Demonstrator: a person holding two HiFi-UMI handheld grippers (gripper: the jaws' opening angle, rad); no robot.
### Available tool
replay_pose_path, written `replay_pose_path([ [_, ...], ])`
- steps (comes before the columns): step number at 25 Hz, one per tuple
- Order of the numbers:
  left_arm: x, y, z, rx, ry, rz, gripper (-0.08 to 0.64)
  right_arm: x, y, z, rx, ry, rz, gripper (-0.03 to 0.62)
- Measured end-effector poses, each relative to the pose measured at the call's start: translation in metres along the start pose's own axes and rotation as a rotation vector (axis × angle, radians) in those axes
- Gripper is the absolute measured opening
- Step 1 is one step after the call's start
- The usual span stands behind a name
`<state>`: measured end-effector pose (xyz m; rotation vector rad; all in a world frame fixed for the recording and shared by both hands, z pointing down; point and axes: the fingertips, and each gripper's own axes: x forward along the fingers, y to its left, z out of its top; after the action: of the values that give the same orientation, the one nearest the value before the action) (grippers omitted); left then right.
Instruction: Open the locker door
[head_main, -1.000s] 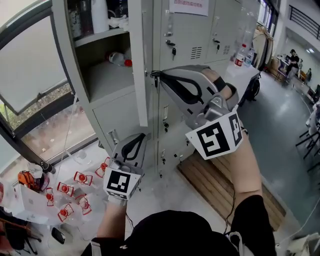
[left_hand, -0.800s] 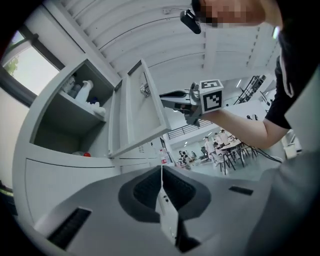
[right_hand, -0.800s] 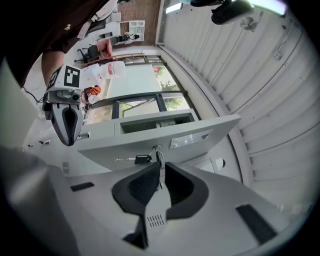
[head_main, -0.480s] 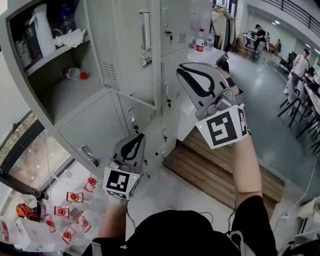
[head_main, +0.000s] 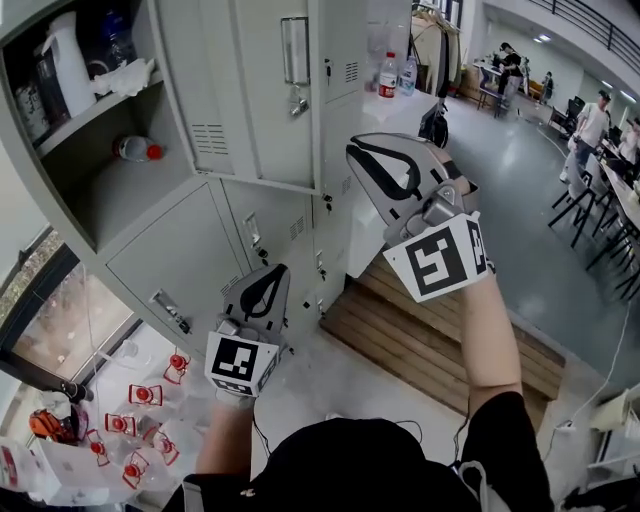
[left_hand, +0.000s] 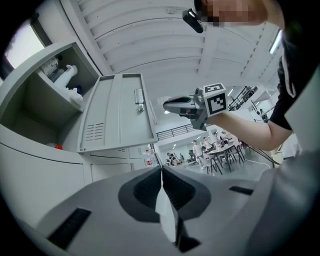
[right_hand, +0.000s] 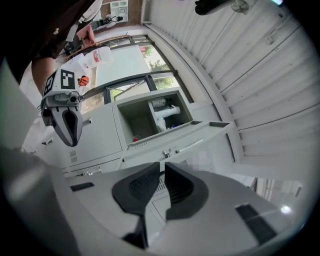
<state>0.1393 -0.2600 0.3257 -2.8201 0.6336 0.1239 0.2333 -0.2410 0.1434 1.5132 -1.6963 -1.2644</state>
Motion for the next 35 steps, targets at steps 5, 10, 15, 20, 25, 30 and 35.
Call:
replay_pose_path([
  [5,-0.030,0.024,-0.001,0.006,0.016,0.099,0.025,0.027,0.035,0.032,0.016,-0.096,0.073,0.046],
  [10,-0.069,0.058,-0.006,0.013,0.044,0.215,0.025,0.056,0.073,0.073,0.037,-0.201,0.146,0.046],
  [15,-0.110,0.085,-0.009,0.018,0.071,0.324,0.025,0.079,0.104,0.105,0.062,-0.278,0.204,0.046],
  [20,-0.148,0.100,-0.003,0.044,0.075,0.419,0.025,0.095,0.133,0.134,0.119,-0.358,0.265,0.046],
  [25,-0.182,0.114,0.002,0.066,0.089,0.509,0.025,0.106,0.164,0.157,0.219,-0.433,0.333,0.046],
  [30,-0.215,0.121,0.005,0.080,0.104,0.592,0.025,0.105,0.199,0.172,0.323,-0.486,0.440,0.046],
  [35,-0.238,0.126,0.005,0.090,0.123,0.651,0.025,0.097,0.227,0.184,0.624,-0.605,0.525,0.046],
])
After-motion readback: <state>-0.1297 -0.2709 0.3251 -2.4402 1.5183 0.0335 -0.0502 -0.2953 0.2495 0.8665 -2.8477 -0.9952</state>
